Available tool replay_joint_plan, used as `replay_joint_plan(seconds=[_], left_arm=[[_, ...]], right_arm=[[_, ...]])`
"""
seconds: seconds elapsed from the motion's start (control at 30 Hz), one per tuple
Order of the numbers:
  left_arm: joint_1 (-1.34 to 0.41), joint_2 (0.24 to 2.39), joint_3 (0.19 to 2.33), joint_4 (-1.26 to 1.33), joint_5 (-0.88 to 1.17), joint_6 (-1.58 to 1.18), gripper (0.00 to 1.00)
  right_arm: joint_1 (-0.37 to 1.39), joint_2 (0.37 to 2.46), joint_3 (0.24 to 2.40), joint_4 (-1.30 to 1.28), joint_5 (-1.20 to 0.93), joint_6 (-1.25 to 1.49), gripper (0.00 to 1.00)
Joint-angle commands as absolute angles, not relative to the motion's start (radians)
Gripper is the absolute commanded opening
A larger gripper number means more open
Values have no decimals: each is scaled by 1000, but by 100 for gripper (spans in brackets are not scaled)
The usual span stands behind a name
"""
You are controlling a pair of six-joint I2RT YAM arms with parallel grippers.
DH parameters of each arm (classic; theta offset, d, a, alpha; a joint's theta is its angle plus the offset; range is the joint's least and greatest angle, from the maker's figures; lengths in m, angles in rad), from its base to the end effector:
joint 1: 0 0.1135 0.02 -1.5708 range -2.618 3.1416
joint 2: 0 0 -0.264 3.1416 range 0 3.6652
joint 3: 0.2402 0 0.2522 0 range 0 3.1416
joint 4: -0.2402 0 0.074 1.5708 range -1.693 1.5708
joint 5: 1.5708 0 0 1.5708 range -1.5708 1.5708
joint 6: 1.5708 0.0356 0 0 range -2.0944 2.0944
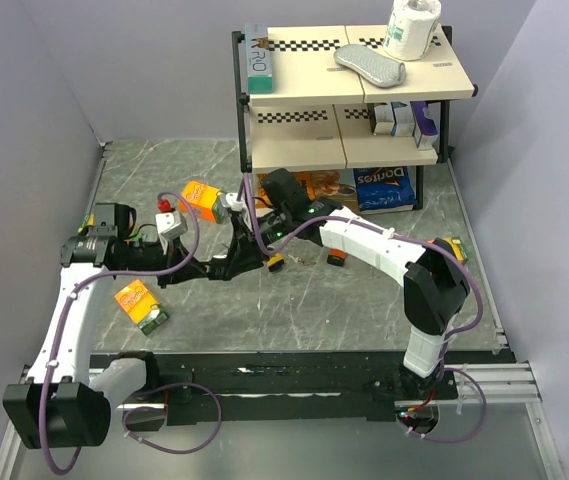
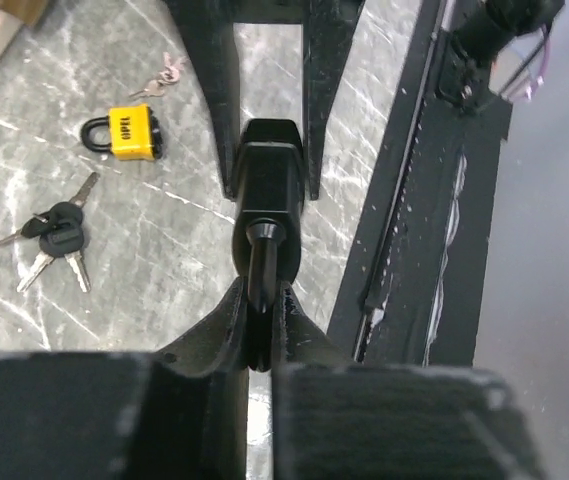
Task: Lock with the key
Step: Place the lock at the center of the board.
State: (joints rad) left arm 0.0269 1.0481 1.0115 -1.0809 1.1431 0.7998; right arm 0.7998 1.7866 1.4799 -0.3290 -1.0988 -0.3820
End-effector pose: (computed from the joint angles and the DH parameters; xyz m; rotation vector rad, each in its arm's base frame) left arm 0.1749 -0.0277 0.3134 1.0739 1.8173 -1.0364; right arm 0.2565 0.3095 0.3011 -1.6618 1.3441 1.4368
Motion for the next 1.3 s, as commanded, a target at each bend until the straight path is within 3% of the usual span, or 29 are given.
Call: replay_joint_plan(seconds=[0.0, 0.03, 0.1, 0.13, 0.23, 0.4, 0.57, 0.93, 1.27], left_arm=[[28, 991, 996, -876, 1209, 603, 23], [28, 982, 986, -846, 1206, 528, 33], [28, 953, 960, -798, 1198, 486, 38], [29, 940, 951, -764, 1174, 398, 49], [73, 871, 873, -504, 1082, 11, 67], [222, 785, 721, -85, 997, -715, 80], [221, 796, 739, -86, 847, -948, 87], [198, 851, 753, -46, 779, -1019, 98], [111, 884, 724, -64, 640, -994, 88]], right_arm=[[807, 1770, 1488, -229, -1131, -313, 3], [805, 1767, 1480, -219, -1120, -283, 0], [792, 1756, 1465, -151, -1120, -235, 0], [785, 1753, 1445, -125, -1105, -177, 0], [750, 1743, 1410, 29, -1053, -13, 0], [707, 1714, 1358, 257, -807, 256, 0], [721, 1689, 1344, 339, -551, 321, 0], [833, 1727, 1416, 361, -393, 373, 0], [885, 1718, 1428, 370, -311, 379, 0]])
